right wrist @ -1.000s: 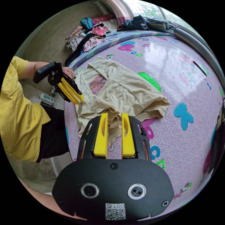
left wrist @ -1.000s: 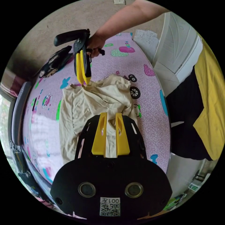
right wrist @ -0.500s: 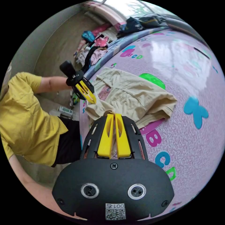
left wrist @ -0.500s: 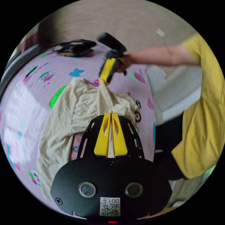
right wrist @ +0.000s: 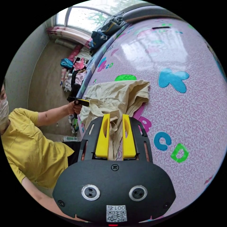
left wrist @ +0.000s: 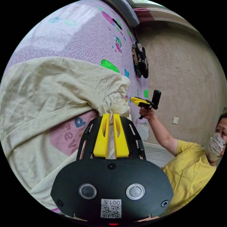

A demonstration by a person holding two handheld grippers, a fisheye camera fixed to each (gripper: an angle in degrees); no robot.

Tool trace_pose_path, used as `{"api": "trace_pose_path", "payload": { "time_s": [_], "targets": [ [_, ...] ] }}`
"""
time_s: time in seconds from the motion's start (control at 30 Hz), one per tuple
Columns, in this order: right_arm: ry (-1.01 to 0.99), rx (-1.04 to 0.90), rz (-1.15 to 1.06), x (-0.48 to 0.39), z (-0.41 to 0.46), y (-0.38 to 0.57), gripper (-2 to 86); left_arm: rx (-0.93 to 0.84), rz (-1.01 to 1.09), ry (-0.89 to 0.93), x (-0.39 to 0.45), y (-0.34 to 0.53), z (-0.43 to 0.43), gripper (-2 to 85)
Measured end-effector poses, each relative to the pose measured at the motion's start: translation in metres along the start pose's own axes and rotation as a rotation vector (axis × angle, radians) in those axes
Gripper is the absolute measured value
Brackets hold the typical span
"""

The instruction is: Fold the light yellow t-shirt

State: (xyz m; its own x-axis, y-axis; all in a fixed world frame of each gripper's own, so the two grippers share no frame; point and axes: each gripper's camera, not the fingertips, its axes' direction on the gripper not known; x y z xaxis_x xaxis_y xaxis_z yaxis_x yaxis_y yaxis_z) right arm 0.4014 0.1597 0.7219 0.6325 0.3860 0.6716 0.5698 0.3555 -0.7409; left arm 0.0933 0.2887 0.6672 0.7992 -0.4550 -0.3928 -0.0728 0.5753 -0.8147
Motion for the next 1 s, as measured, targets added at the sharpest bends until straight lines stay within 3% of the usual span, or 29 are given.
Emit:
{"api": "trace_pose_path", "payload": {
  "time_s": [0.2, 0.43, 0.6, 0.77, 1.0],
  "targets": [
    [-0.002, -0.076, -0.016, -0.044, 0.014, 0.058, 7.8, 0.01, 0.007, -0.006, 0.004, 0.01, -0.023, 3.4],
    [0.026, -0.053, 0.019, -0.061, 0.042, 0.086, 8.5, -0.12, 0.357, -0.469, 0.055, 0.073, -0.012, -0.1],
    [0.103, -0.107, -0.013, -0.065, 0.061, 0.09, 7.8, -0.141, 0.577, -0.503, 0.079, 0.112, 0.006, -1.4],
    [0.066, -0.107, 0.013, -0.058, 0.059, 0.09, 1.8, -0.213, 0.599, -0.516, 0.074, 0.12, 0.024, -1.5],
    [-0.029, -0.195, 0.048, -0.045, 0.035, 0.101, 0.6, -0.302, 0.559, -0.554, 0.058, 0.138, 0.016, -1.5]
  ]
}}
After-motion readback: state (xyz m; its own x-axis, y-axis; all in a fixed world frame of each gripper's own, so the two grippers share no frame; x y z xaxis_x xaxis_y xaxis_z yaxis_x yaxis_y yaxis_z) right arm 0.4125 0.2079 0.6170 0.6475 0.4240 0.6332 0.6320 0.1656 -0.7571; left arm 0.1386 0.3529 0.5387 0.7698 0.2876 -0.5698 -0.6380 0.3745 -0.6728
